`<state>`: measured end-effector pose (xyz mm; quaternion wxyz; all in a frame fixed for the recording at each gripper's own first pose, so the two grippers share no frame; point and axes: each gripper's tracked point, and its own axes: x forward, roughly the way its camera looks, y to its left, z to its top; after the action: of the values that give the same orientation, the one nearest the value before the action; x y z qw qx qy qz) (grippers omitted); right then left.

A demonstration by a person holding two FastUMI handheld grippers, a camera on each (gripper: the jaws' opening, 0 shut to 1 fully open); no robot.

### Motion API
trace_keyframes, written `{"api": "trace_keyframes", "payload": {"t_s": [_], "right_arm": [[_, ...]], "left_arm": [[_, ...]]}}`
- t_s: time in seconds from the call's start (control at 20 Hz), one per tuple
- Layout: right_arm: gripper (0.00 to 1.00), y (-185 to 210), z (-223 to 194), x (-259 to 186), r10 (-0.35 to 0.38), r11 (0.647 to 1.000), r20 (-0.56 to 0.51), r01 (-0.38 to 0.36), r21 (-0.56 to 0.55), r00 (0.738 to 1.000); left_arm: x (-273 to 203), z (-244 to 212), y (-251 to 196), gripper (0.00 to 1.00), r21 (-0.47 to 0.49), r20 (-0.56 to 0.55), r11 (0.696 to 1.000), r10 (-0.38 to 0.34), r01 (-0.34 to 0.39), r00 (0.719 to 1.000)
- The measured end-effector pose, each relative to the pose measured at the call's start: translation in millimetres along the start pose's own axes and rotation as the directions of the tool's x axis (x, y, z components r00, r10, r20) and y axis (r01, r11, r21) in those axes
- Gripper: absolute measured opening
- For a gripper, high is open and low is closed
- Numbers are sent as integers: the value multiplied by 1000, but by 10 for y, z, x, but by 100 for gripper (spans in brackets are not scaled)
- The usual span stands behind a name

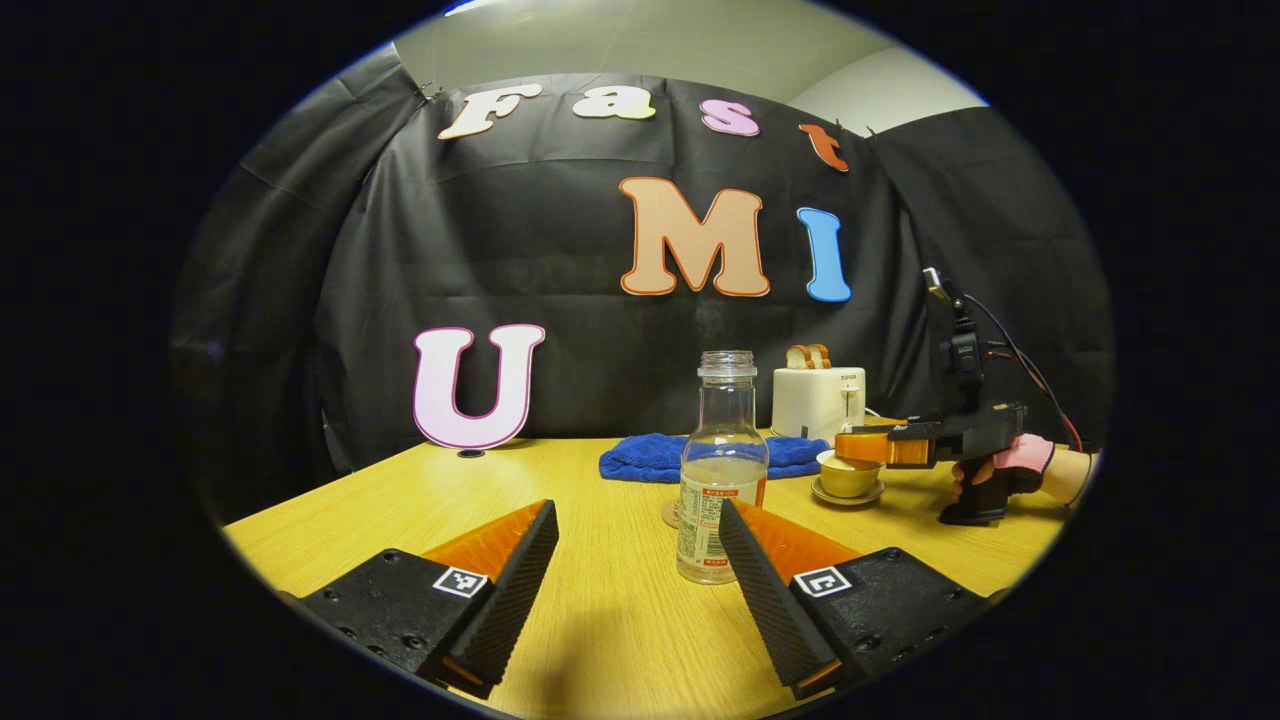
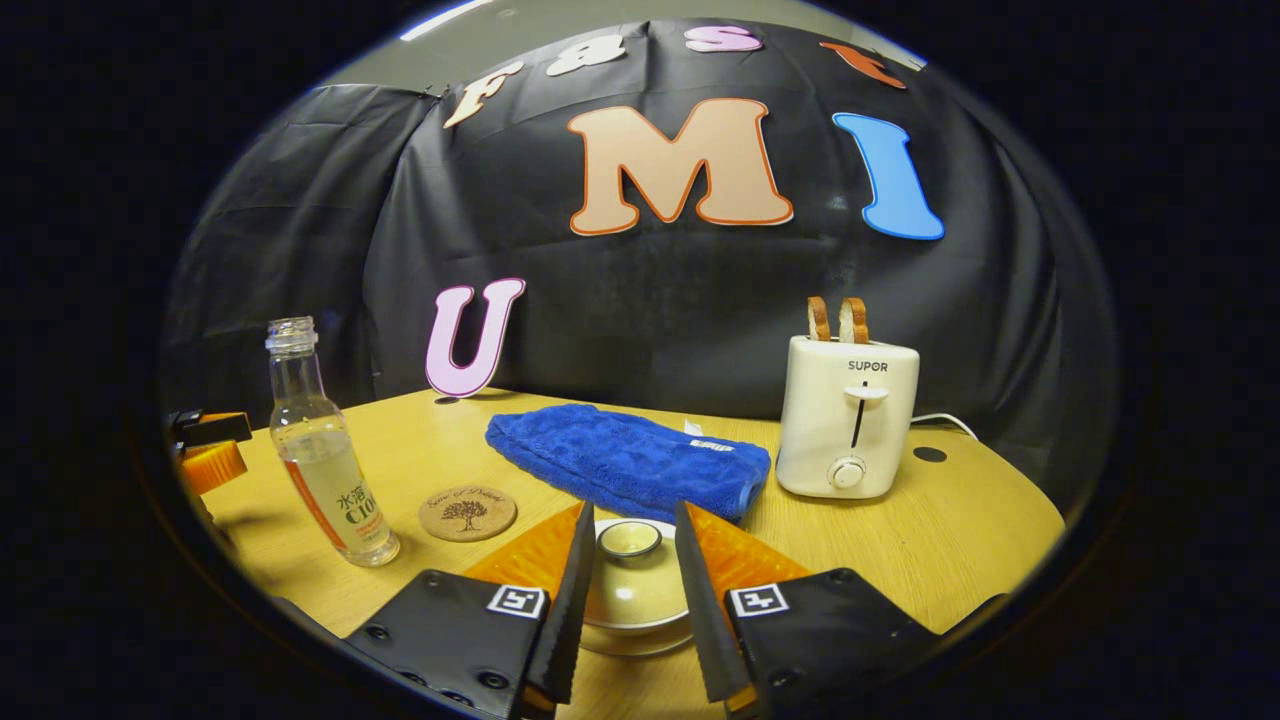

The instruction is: Open the teacup lid with one hand, grasp the water bottle and pour water into the teacup with the other hand; after pouring, place the water bottle on the coaster and then close the teacup lid.

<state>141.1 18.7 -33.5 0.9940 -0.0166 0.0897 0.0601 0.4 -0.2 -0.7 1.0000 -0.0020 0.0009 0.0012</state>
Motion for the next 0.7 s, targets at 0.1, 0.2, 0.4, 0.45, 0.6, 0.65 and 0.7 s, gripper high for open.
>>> {"api": "trace_keyframes", "payload": {"t_s": [0.1,0.2,0.4,0.45,0.6,0.65,0.7], "right_arm": [[35,-18,20,-4,-7,1000,6,7,3,1000],[35,-18,23,-4,-10,1000,6,10,-4,1000],[29,-10,26,-10,-16,1000,7,16,-16,1000],[29,-1,20,-17,-13,1000,8,13,-20,1000],[29,2,48,-37,-11,1000,26,11,-28,1000],[29,-10,70,-49,-16,1000,40,17,-22,999],[29,-26,89,-69,-20,1000,51,20,-12,998]], "left_arm": [[-3,2,0,95,0,0,1000,-3,3,1000],[-4,1,-2,95,0,0,1000,-4,4,1000],[-5,6,-5,94,1,0,1000,-6,6,1000],[-3,2,-5,94,0,0,1000,-6,6,1000],[-4,3,-5,94,0,-1,1000,-6,6,1000],[-2,3,-6,94,0,0,1000,-6,6,1000],[-1,3,-6,95,0,-1,1000,-6,6,1000]]}}
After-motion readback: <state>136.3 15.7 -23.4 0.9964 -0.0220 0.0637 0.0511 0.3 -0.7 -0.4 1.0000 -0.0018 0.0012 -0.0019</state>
